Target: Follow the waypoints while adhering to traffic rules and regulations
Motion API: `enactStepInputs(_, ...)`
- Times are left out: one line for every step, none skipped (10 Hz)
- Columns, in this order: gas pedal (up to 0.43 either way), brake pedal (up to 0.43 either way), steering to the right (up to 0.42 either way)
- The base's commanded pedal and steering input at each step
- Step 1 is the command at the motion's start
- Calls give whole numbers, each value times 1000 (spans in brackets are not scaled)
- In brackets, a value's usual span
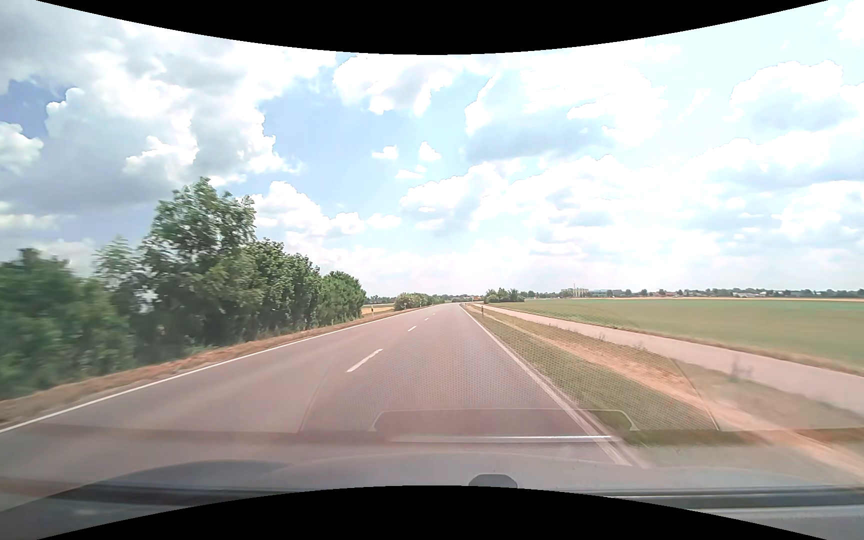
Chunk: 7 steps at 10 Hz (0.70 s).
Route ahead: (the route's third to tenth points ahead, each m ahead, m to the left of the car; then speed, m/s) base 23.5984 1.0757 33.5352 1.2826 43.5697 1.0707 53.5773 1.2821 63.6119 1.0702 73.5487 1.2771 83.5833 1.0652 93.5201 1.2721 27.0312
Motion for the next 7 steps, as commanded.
enactStepInputs(228, 0, -4)
enactStepInputs(220, 0, -4)
enactStepInputs(220, 0, -3)
enactStepInputs(220, 0, -2)
enactStepInputs(220, 0, -1)
enactStepInputs(220, 0, -1)
enactStepInputs(220, 0, -1)
